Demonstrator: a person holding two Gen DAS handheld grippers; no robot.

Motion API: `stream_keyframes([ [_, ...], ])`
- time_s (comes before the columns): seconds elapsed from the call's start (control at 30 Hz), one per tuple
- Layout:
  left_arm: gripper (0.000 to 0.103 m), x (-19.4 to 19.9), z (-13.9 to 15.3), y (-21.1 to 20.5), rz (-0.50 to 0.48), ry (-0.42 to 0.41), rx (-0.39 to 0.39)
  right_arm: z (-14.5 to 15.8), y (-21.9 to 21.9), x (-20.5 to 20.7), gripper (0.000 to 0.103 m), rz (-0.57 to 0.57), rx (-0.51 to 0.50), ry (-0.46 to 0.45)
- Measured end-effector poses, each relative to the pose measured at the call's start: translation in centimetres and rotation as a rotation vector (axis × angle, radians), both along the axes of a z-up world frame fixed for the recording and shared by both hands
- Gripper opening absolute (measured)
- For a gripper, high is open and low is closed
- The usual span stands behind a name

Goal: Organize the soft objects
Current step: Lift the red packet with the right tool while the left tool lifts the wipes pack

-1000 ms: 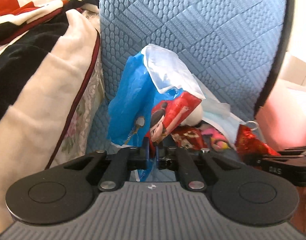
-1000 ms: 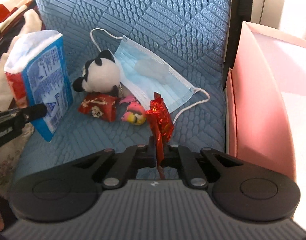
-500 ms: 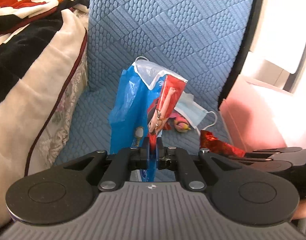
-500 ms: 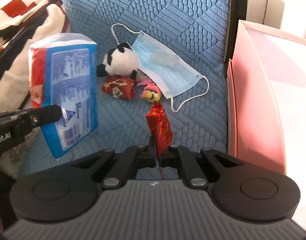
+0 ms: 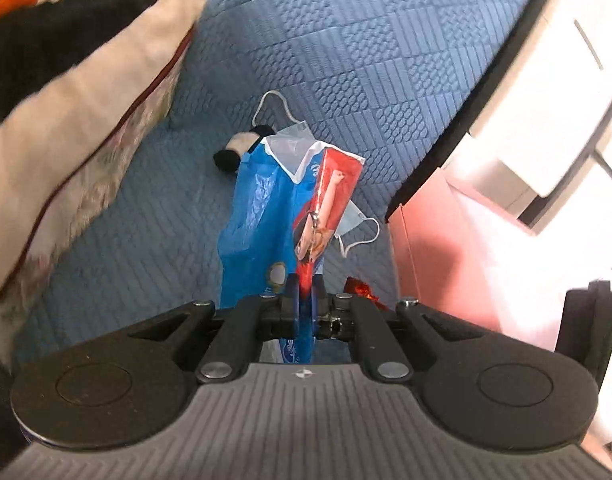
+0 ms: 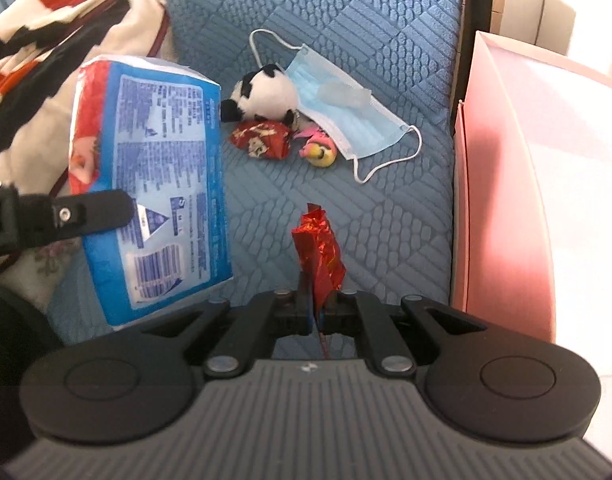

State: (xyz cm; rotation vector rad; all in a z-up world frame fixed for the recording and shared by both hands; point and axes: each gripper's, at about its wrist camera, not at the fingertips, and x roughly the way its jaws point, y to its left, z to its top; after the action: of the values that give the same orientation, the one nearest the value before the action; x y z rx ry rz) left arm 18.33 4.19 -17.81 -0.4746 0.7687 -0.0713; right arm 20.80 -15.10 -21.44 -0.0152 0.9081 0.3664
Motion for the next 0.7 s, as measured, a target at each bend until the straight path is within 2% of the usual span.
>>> stream_keyframes([
  [0.17,0.006,0.4,-1.6,1.0,0.030,0.029,-0.060,-0.5,0.2,-0.8,0.008,0.007,0.004,0.011],
  [0.3,0.006,1.0,-2.2,1.5,0.055,0.019,-0.065,-0.7,0.5,-0.9,0.009,0.012,0.007,0.013],
  [0.4,0.007,1.5,-2.8,1.8,0.061,0.010,-0.086,-0.8,0.5,-0.7,0.012,0.006,0.045,0.029],
  [0.53,0.007,2.7,-4.3,2.8,0.084,0.040,-0.168,-1.4,0.4,-0.1,0.040,0.003,0.111,0.065],
  [0.7,0.009,4.2,-5.0,3.3,0.113,0.066,-0.135,-1.7,0.3,0.5,0.040,-0.030,0.131,0.065],
])
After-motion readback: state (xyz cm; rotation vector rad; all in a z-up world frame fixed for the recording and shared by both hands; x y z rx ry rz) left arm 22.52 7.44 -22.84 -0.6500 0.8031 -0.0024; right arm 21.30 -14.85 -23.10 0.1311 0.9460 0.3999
